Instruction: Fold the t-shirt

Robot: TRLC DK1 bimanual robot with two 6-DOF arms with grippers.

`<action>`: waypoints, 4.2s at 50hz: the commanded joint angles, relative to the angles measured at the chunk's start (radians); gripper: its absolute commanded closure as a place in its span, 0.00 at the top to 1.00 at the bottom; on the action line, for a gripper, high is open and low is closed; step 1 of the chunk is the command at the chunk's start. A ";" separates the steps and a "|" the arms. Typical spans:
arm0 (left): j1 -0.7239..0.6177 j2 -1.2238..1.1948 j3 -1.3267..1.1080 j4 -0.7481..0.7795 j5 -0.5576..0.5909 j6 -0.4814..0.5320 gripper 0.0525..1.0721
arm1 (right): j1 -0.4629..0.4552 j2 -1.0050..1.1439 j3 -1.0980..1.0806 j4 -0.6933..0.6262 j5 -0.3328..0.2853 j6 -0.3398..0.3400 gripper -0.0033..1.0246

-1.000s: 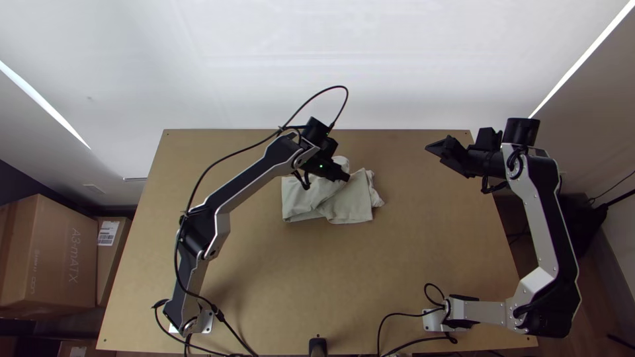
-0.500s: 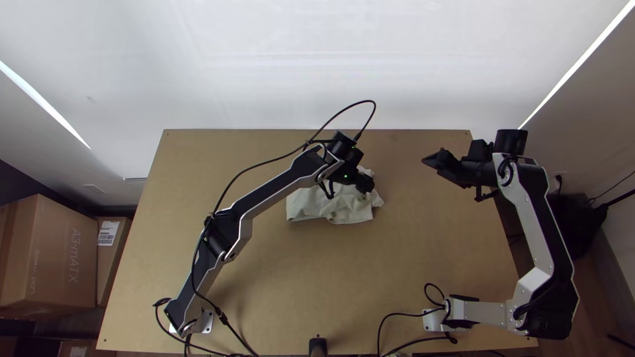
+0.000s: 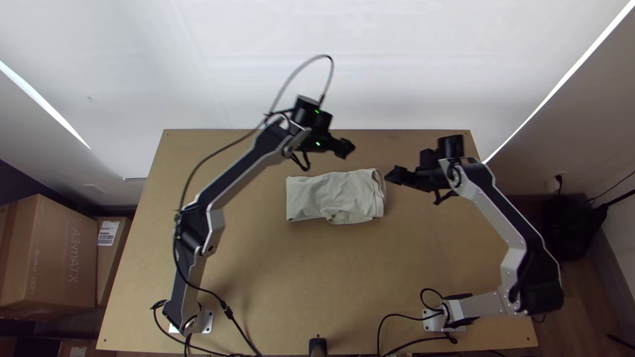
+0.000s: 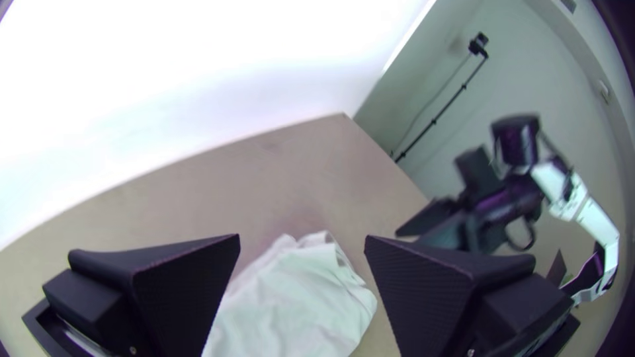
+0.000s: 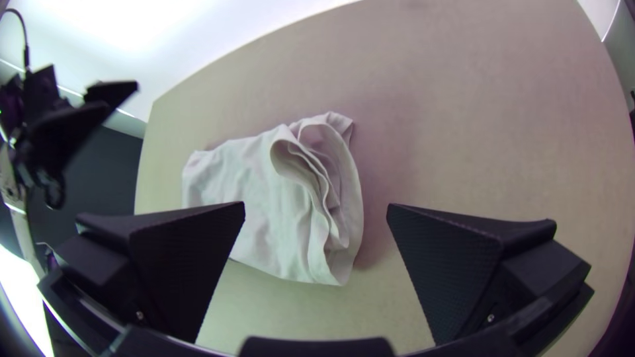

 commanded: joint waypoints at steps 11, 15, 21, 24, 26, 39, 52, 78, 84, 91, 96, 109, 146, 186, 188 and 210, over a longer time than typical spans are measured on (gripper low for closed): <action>0.148 -0.228 -0.001 -0.079 -0.002 -0.010 0.96 | 0.069 0.206 -0.005 0.033 -0.006 -0.037 0.96; 0.183 -0.254 -0.004 -0.097 -0.002 -0.012 0.96 | 0.075 0.229 -0.002 0.065 -0.028 -0.048 0.96; 0.211 -0.286 -0.006 -0.117 -0.004 -0.015 0.96 | 0.081 0.291 0.031 0.082 -0.074 -0.048 0.96; 0.214 -0.300 -0.006 -0.123 -0.018 -0.015 0.96 | 0.093 0.326 0.050 0.082 -0.095 -0.048 0.96; 0.216 -0.308 -0.006 -0.126 -0.027 -0.015 0.96 | 0.106 0.349 0.064 0.082 -0.095 -0.048 0.96; 0.223 -0.343 -0.004 -0.154 -0.062 -0.015 0.96 | 0.176 0.436 0.113 0.070 -0.132 -0.014 0.44; 0.246 -0.383 -0.004 -0.168 -0.079 -0.016 0.96 | 0.069 0.452 0.162 0.090 -0.136 0.010 0.02; 0.320 -0.443 -0.004 -0.172 -0.114 -0.006 0.96 | -0.399 0.544 0.351 0.088 -0.083 0.070 0.02; 0.364 -0.464 -0.004 -0.168 -0.116 -0.006 0.96 | -0.465 0.551 0.367 0.088 -0.043 0.093 0.02; 0.417 -0.483 -0.006 -0.174 -0.114 -0.006 0.96 | -0.534 0.564 0.381 0.090 0.015 0.108 0.02; 0.440 -0.495 -0.015 -0.185 -0.113 0.008 0.96 | -0.574 0.559 0.377 0.090 0.026 0.110 0.02; 0.469 -0.530 -0.055 -0.189 -0.102 0.016 0.96 | -0.614 0.444 0.315 0.073 0.032 0.032 0.96; 0.587 -0.625 -0.013 -0.189 -0.101 0.074 0.96 | -0.557 0.289 0.397 0.036 0.061 0.104 0.96; 0.923 -1.105 -0.515 0.013 -0.099 0.065 0.96 | -0.548 0.013 0.369 0.071 0.209 -0.211 0.96; 0.926 -1.153 -0.590 0.064 -0.101 0.066 0.96 | -0.528 -0.065 0.329 0.080 0.210 -0.240 0.96; 0.972 -1.716 -1.349 0.535 -0.144 0.129 0.96 | -0.290 -1.018 -0.243 0.484 0.474 -0.113 0.96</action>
